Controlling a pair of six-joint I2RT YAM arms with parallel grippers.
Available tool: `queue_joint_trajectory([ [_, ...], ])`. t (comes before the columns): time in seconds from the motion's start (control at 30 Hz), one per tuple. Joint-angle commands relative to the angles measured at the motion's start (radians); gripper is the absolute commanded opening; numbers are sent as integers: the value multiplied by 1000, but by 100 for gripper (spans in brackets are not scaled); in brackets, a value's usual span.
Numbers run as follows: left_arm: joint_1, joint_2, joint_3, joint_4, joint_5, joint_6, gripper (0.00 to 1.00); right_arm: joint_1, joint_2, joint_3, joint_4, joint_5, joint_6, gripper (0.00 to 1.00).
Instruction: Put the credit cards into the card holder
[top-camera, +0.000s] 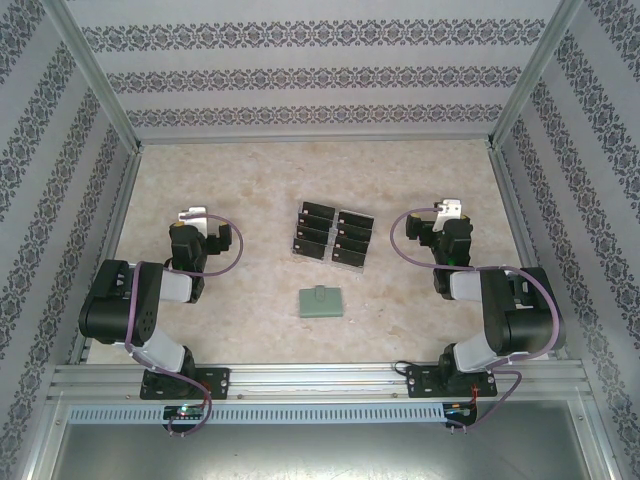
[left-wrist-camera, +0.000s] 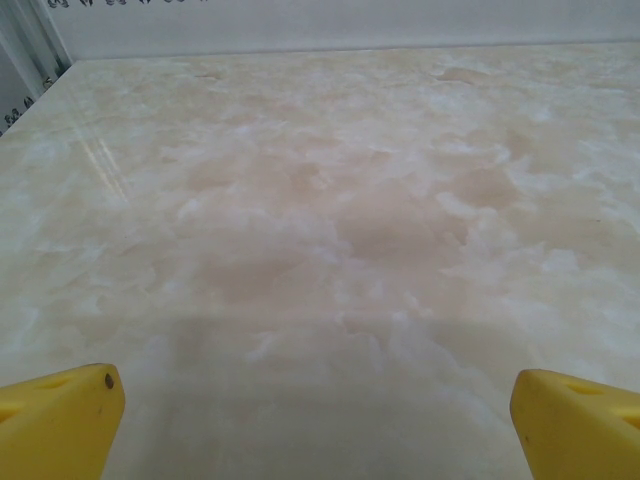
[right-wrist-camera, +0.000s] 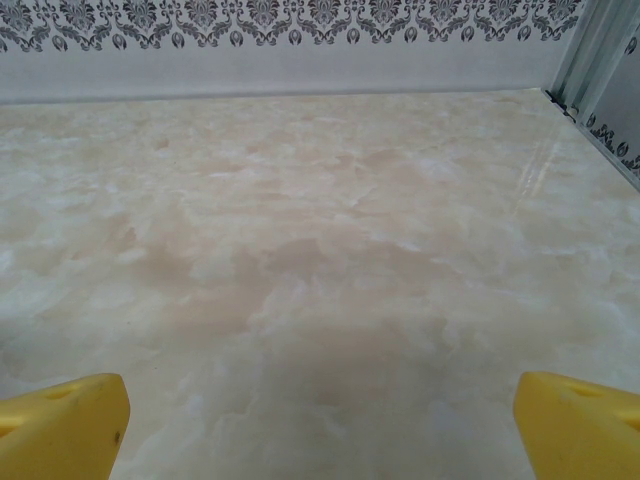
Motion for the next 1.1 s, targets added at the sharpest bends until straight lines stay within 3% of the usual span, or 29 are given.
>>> queue_joint_trajectory([
  [0.0, 6, 0, 7, 16, -10, -12, 100, -3, 3, 3, 8, -23, -14, 98],
  [0.83, 6, -2, 0, 32, -19, -9, 100, 2, -7, 0, 19, 12, -7, 98],
  [0.93, 6, -66, -16, 5, -75, -34, 100, 9, -119, 47, -172, 77, 1, 98],
  [1.07, 3, -184, 20, -158, -151, -52, 100, 8, -251, 115, -407, 147, 76, 98],
])
